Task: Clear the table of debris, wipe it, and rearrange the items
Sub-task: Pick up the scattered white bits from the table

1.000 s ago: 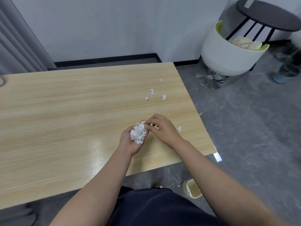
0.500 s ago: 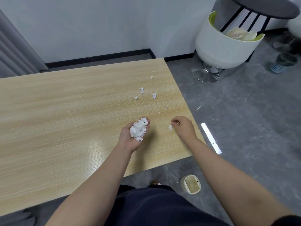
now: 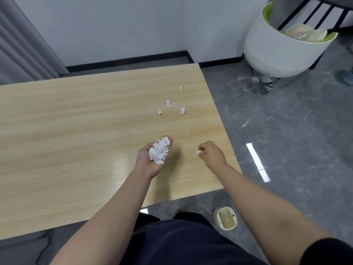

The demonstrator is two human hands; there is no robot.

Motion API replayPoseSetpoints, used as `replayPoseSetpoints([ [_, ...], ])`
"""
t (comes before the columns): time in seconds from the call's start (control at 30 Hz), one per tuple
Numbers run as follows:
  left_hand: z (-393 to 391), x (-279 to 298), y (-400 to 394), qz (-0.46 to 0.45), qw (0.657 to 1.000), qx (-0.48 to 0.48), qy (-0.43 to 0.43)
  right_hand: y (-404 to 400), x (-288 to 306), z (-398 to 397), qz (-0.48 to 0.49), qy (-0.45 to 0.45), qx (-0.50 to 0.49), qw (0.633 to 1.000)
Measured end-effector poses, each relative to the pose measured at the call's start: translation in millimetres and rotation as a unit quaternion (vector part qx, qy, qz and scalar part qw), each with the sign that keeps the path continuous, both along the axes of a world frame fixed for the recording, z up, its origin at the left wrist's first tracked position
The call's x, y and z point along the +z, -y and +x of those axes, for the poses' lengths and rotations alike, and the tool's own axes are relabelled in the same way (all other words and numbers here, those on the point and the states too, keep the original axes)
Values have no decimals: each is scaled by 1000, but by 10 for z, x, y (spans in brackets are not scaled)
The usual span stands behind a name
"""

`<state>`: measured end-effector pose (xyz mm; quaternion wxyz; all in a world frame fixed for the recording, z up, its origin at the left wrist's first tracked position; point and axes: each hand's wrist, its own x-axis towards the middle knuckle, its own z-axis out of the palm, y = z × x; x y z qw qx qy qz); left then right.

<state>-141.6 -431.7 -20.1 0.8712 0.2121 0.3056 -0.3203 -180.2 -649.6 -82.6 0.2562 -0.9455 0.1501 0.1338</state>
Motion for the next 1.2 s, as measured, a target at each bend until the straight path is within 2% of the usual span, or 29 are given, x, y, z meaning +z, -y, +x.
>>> replayPoseSetpoints([
  [0.13,-31,-6,75,1,1000,9,-12,31,32,12,-9,7,23,1000],
  [0.37,-85,68,245,-4,999,29,-22,-169,567,182,102,155,26,982],
  [0.47,-100,93,322,-8,999,37,-25,-301,816,218,149,188,42,970],
  [0.53,-108,108,364,-46,997,43,-33,-374,941,228,177,194,64,963],
  [0.6,-104,149,394,-83,995,42,-32,-432,1001,247,169,194,107,960],
  [0.8,17,169,373,-98,993,41,-50,-536,951,341,103,187,178,961],
  [1.03,287,184,276,-106,994,2,-24,-640,989,526,66,163,188,966],
  [1.2,539,216,208,-107,994,-2,-30,-679,1078,686,102,175,148,968],
])
